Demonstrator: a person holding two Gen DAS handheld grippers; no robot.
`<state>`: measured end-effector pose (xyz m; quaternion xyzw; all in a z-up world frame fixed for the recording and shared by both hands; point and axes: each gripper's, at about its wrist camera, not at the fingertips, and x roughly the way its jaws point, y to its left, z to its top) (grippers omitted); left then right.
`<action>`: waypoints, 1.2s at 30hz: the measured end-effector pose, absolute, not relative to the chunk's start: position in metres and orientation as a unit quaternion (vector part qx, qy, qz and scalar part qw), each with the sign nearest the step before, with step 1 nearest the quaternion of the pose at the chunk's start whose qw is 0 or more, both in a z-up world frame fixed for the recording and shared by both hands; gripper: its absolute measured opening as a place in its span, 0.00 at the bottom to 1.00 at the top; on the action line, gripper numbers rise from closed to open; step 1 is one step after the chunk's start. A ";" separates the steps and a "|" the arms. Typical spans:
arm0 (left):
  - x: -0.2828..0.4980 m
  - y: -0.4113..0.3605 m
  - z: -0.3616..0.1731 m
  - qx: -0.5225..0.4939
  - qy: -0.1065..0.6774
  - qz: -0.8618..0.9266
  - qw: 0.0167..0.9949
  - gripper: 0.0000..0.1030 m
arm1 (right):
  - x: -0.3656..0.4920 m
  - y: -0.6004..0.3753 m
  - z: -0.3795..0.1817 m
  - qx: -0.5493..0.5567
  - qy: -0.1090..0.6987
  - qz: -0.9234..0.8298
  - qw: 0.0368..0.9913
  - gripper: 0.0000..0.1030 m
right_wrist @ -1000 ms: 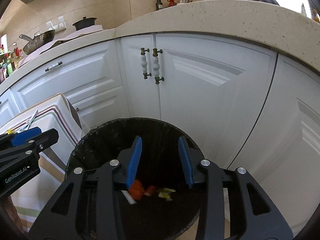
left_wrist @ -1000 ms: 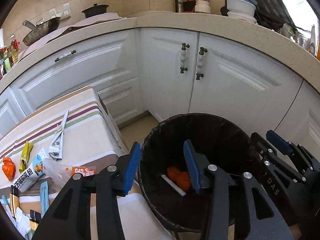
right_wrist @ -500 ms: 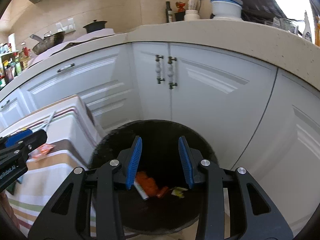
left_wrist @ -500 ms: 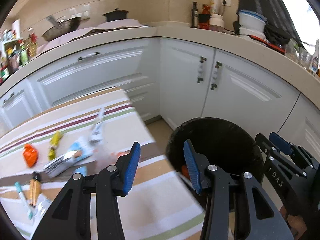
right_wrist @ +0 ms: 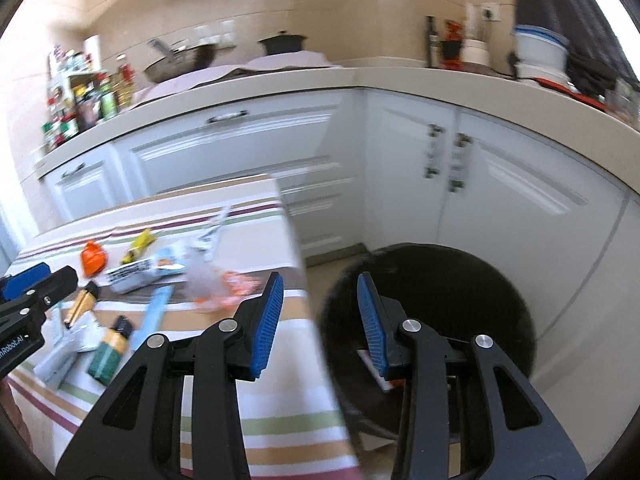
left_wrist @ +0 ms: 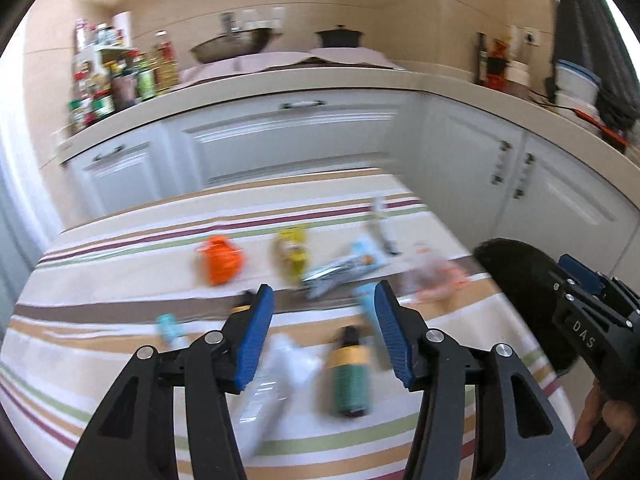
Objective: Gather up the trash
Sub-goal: 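Grasp the clear plastic bag with orange print with the right tool, then grasp the white tube with blue print with the left tool while the right holds the bag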
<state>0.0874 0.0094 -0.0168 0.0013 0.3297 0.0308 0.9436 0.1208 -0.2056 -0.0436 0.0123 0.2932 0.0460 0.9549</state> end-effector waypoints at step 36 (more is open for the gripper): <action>0.078 0.130 -0.053 -0.064 0.363 0.132 0.920 0.56 | 0.187 -0.114 -0.076 -0.059 0.407 0.115 0.904 0.08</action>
